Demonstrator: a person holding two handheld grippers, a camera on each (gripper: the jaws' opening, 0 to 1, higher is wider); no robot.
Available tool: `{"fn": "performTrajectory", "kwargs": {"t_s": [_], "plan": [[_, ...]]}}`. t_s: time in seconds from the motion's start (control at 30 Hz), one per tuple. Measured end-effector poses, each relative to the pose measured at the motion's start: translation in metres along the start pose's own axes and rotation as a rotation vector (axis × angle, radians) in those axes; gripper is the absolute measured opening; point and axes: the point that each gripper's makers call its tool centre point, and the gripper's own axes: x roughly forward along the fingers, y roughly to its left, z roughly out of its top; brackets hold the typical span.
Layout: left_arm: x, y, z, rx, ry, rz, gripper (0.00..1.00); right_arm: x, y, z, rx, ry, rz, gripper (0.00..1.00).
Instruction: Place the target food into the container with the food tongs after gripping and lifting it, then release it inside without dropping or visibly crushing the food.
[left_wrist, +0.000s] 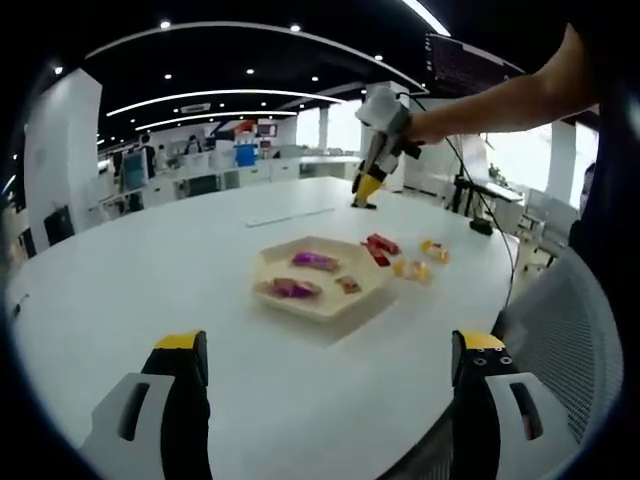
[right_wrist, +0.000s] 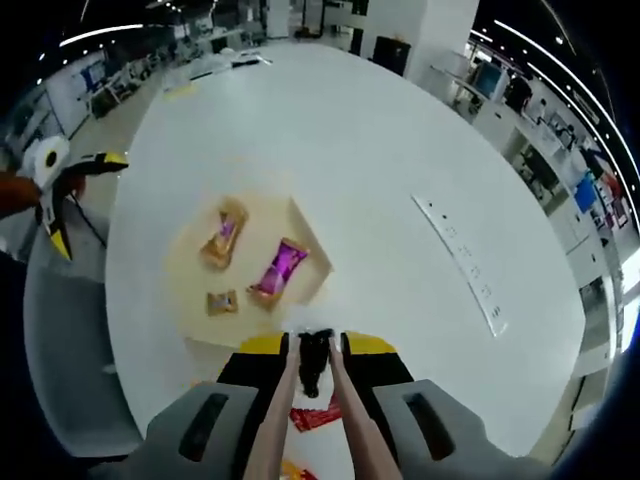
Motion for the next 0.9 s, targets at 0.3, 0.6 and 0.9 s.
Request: {"fn": "performTrajectory", "kwargs": {"t_s": [0.3, 0.6, 0.9], "plan": [[0.002, -0.005, -0.004, 0.028, 0.019, -0.018, 0.98, 0.015, 0.020, 0.028, -0.025, -0.024, 0.031, 0.20], [0.002, -0.004, -0.005, 0.033, 0.026, -0.010, 0.98, 0.025, 0.039, 0.051, -0.041, -0.045, 0.068, 0.20], [0.003, -0.005, -0.006, 0.031, 0.034, -0.009, 0.98, 0.030, 0.044, 0.055, -0.058, -0.038, 0.082, 0.17]]}}
